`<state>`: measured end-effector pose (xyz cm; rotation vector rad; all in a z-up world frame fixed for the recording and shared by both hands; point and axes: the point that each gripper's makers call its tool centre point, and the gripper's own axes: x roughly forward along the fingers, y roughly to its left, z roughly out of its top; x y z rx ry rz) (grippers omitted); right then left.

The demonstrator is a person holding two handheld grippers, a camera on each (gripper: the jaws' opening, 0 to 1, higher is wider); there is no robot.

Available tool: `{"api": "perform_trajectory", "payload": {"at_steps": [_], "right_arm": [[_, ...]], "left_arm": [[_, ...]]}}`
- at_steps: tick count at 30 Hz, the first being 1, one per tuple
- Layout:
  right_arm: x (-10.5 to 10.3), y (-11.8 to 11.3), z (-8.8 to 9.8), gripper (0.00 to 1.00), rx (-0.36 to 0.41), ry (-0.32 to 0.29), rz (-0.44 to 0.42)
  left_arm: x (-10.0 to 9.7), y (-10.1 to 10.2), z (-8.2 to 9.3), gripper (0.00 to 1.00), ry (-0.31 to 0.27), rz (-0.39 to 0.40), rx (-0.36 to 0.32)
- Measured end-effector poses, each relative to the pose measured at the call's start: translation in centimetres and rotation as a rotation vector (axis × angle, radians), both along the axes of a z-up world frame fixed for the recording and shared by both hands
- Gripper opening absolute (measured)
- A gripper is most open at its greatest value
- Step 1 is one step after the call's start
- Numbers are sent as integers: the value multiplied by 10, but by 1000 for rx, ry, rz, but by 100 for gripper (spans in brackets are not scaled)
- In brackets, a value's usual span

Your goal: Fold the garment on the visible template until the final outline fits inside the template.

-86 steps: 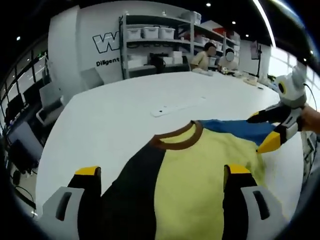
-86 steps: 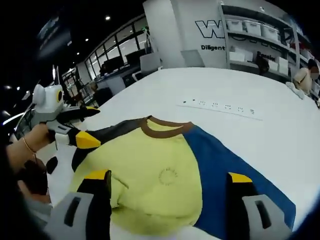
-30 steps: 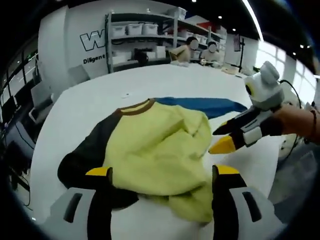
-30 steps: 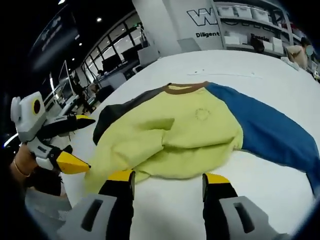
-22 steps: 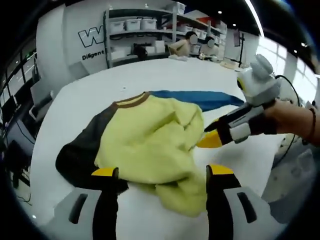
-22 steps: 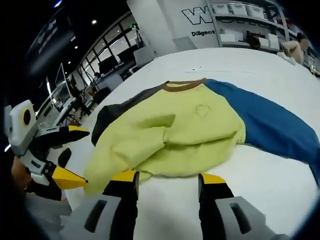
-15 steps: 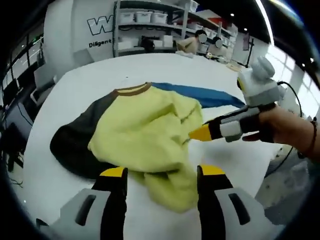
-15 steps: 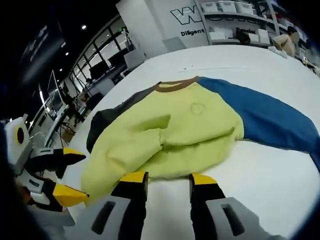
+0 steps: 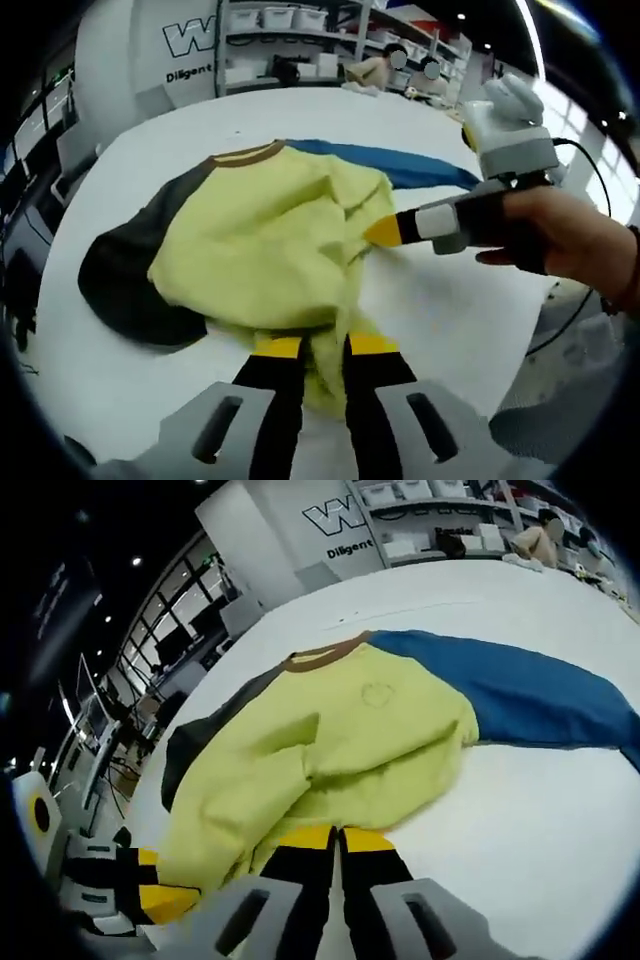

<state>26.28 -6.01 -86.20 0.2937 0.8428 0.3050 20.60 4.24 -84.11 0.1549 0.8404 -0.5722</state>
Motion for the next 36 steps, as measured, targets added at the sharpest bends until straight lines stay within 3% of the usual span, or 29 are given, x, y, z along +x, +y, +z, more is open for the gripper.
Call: {"api": "perform_trajectory", "payload": {"at_steps": [2,8,16,20,26,36], "right_arm": [[-4,0,2,0,-32,-9,48],[-11,-4,8,0,-66,-16,74],[-20,-28,19,0,-161,15,88],[-21,-39,26,0,-193,24,109],[-16,-73,34,0,-351,39,122],[-10,-96,31,0,-401,57,96]], "left_arm": [[-1,0,1,1,-8,-9,1],[-1,3,10,1,-22,-13,-8],[8,16,34,1,-45,0,-33],[14,24,36,1,-46,1,-26],[22,36,31,1,-31,-4,0],[29,56,4,1,47,19,76]]}}
